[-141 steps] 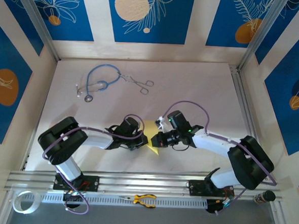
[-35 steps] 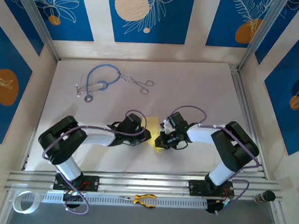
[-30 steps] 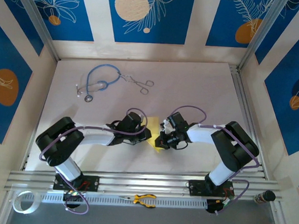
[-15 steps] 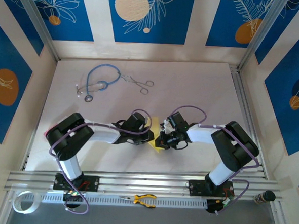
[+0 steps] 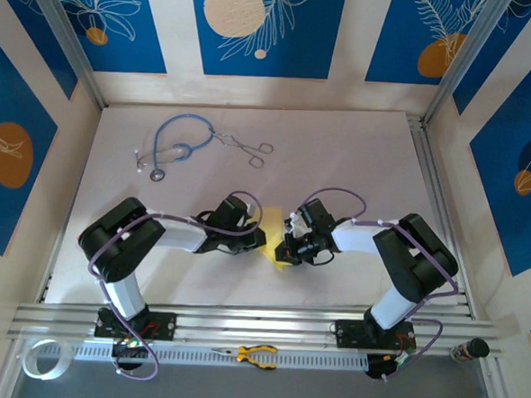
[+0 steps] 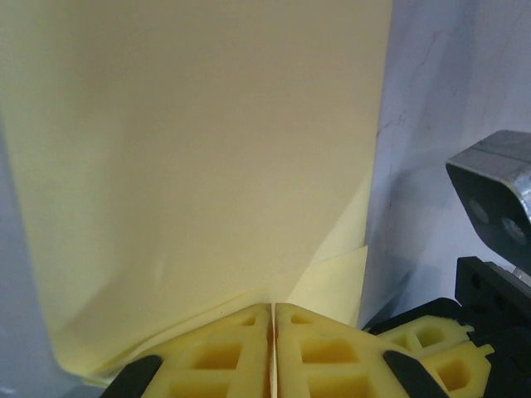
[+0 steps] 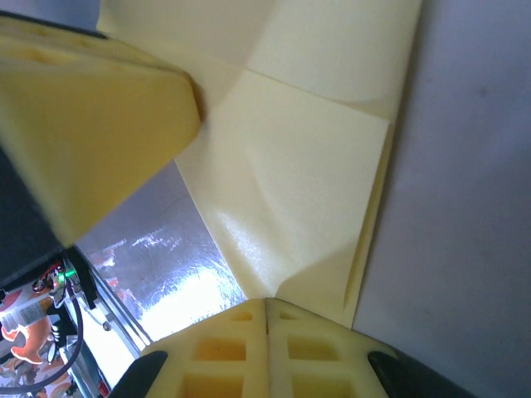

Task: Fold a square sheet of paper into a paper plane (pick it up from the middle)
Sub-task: Third fold the triangle at the center of the table.

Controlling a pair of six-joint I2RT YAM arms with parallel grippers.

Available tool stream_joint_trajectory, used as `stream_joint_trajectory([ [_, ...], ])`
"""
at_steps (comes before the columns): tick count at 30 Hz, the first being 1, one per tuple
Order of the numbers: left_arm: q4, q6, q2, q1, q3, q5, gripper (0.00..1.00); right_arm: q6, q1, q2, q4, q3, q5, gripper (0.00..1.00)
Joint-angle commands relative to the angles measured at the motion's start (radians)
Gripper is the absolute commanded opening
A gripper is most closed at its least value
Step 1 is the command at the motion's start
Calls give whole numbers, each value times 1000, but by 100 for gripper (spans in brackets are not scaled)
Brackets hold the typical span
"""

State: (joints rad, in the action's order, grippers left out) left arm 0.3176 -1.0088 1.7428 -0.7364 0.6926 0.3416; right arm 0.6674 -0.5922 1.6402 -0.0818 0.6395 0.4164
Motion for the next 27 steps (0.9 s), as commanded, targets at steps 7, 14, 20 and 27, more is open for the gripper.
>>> stream_joint_trajectory([
  [7, -103, 85, -2, 108, -19, -43, 12, -18, -2, 57, -105, -34, -83, 0],
  [14, -151, 113, -43, 149, -24, -56, 12, -17, 0, 53, -104, -32, -85, 0],
  [20, -151, 111, -91, 150, -3, -68, 12, -15, 0, 58, -102, -23, -77, 0],
  [27, -126, 76, -159, 106, 16, -46, 13, -16, 0, 46, -113, -9, -71, 0],
])
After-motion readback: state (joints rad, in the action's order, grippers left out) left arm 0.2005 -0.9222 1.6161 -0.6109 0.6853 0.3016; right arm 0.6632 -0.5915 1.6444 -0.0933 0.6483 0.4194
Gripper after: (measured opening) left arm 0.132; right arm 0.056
